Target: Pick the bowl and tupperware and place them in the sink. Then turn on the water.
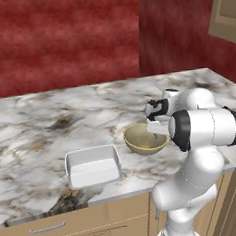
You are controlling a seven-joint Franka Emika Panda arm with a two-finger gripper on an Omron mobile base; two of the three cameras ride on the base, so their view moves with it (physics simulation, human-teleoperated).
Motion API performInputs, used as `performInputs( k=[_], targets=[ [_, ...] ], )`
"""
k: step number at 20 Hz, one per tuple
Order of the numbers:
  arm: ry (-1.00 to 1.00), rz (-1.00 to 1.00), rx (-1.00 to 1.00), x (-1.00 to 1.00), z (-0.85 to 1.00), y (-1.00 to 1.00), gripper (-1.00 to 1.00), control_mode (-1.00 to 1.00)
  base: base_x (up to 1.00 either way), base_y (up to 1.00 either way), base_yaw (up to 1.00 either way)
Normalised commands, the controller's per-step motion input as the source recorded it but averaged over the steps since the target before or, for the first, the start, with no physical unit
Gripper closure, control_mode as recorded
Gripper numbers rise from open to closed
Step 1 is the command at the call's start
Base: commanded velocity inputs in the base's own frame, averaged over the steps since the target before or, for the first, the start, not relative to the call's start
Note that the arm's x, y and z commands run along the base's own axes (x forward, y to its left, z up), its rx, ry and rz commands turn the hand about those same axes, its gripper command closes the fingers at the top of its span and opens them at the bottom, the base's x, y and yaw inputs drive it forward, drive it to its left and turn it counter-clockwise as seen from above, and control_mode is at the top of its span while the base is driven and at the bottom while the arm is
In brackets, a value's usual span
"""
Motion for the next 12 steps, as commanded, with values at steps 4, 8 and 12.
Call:
performInputs(
  k=[4, 8, 12],
  targets=[
    [0.0, 0.0, 0.0, 0.0, 0.0, 0.0, 1.0, -1.0, 0.0, 0.0, 0.0],
    [0.0, 0.0, 0.0, 0.0, 0.0, 0.0, 1.0, -1.0, 0.0, 0.0, 0.0],
    [-0.04, 0.0, 0.0, -0.18, 0.0, 0.0, 1.0, -1.0, 0.0, 0.0, 0.0]
  ],
)
